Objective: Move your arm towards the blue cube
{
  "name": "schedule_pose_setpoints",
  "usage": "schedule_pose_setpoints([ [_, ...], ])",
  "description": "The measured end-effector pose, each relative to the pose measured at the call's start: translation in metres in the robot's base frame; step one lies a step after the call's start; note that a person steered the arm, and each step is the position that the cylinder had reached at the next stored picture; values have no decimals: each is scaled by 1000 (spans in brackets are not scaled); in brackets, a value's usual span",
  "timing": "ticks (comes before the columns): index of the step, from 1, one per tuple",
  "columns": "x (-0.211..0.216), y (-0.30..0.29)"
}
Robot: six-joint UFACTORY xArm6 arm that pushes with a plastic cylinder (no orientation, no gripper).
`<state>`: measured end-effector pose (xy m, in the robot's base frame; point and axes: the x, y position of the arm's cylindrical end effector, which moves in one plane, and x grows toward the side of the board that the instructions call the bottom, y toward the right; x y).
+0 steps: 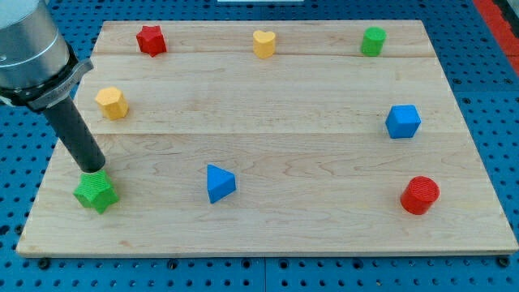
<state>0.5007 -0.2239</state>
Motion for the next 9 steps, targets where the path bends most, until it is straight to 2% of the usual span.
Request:
schedule_pose_setpoints([
  [1, 0, 0],
  [3, 9, 74],
  [7, 10, 76],
  [9, -13, 83],
])
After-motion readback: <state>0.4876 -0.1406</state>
